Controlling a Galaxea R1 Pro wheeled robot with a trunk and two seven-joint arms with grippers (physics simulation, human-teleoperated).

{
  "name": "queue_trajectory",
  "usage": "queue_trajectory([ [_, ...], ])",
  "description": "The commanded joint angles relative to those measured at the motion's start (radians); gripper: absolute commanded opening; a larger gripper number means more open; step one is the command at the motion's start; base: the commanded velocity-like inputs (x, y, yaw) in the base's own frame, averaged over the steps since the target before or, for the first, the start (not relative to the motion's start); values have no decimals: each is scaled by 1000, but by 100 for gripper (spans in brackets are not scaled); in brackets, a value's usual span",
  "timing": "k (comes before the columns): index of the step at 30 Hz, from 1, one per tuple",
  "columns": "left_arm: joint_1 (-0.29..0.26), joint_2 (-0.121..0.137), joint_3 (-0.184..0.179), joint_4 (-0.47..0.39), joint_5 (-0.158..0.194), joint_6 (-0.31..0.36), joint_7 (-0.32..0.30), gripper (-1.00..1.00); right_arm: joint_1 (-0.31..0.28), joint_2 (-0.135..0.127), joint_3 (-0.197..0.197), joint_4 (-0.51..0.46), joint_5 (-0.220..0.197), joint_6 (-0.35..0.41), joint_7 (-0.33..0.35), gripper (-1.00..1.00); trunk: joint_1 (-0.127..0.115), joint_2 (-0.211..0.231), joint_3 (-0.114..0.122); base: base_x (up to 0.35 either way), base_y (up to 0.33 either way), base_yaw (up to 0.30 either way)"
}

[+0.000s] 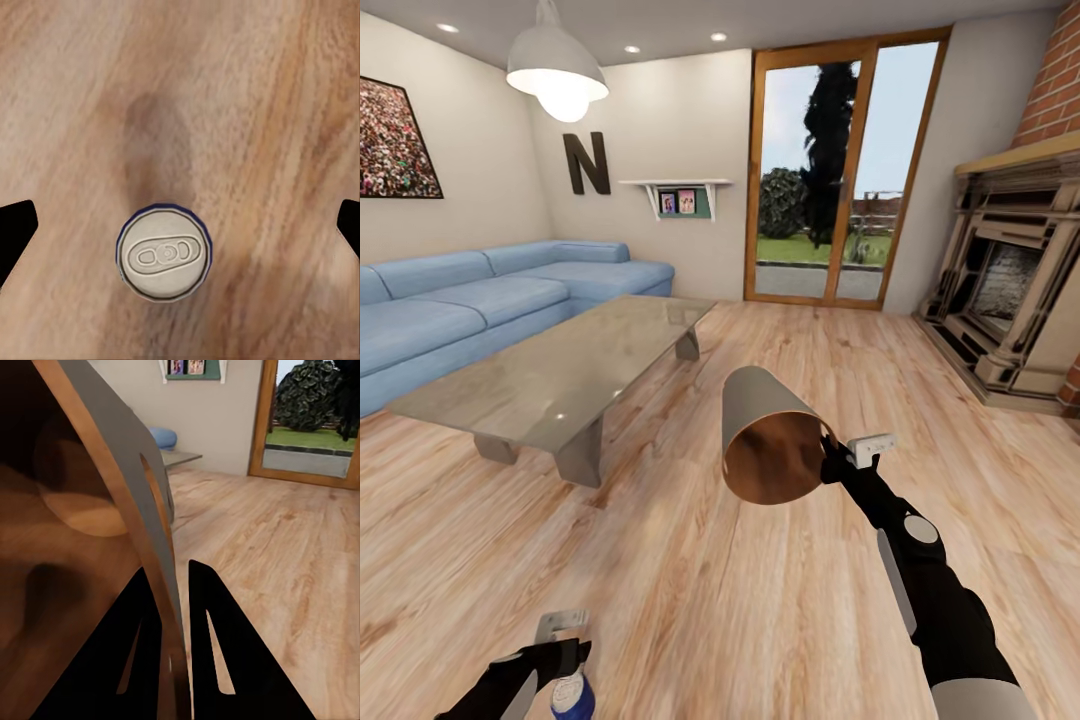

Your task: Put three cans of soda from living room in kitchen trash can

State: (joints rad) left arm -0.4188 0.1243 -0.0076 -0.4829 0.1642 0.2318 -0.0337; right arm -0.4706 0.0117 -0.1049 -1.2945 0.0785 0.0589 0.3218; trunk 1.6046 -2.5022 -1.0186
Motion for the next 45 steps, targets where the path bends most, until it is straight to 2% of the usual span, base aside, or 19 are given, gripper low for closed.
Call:
queue_trajectory([
  [1, 0, 0, 0, -1, 0, 0, 0, 100, 0, 0, 0, -2, -11, 1, 6, -100, 0, 0, 0, 113, 0, 0],
  [18, 0, 0, 0, -9, 0, 0, 0, 100, 0, 1, 1, -2, -11, 1, 6, -100, 0, 0, 0, 21, 0, 0],
  [45, 0, 0, 0, -5, 0, 0, 0, 100, 0, 3, 1, -2, -11, 1, 6, -100, 12, -6, -104, 0, 0, 0],
])
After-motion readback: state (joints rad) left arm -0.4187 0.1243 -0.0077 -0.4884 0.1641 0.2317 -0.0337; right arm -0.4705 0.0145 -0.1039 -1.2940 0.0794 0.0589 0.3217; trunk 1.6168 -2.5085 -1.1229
